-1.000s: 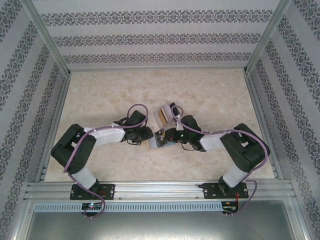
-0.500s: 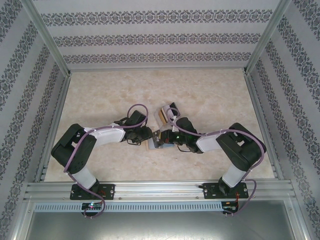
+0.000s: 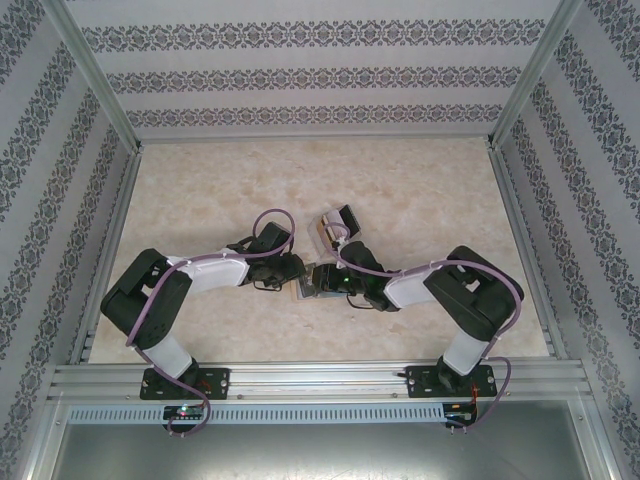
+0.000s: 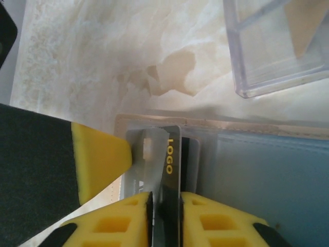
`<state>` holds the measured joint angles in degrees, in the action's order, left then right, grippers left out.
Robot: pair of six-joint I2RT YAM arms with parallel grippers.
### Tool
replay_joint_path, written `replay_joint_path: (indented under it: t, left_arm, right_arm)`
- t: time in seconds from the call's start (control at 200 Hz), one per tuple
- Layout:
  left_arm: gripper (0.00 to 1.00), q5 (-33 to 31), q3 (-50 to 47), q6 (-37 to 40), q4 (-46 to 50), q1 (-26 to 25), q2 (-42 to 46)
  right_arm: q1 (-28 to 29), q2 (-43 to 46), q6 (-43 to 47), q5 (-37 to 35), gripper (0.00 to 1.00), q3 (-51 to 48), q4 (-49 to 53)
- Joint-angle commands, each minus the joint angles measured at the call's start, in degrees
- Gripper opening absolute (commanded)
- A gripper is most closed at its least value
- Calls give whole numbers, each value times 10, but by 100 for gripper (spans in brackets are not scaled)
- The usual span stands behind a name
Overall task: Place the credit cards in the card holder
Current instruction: Insert the credit card into the card slot.
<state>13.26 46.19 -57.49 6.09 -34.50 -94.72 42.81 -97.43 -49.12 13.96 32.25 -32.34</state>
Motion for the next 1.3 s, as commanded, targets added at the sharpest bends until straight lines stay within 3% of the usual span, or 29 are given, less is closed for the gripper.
replay_joint_path:
  t: [0.0,0.175,0.325,0.53,0.819,1.024,1.134,1.294]
  left_arm:
    - [39,13,-16,-10,-18,-11,-6]
    - [39,17,-14,-8,-21,-11,-13]
    - [39,22,-17,-10,-30,-11,-14]
    - [38,31,-18,-11,-32,-11,-15]
    - [37,65,-32,-43,-79,-12,-20]
    - [33,74,-55,-97,-122,-14,-19]
    - [33,72,-62,-113,-132,-15,-17]
    - [37,60,-72,-97,-112,-15,8]
  right_arm:
    - [3,32,17,-39,27,-1,85]
    - [-1,67,50,-51,36,18,163]
    - [-8,65,55,-37,34,28,185]
    - [-6,67,53,-20,16,32,196]
    - [-7,42,6,28,13,72,207]
    - [-1,40,-75,3,14,80,219]
    - [8,54,-69,-20,19,79,244]
    - [11,83,-34,-64,18,84,327]
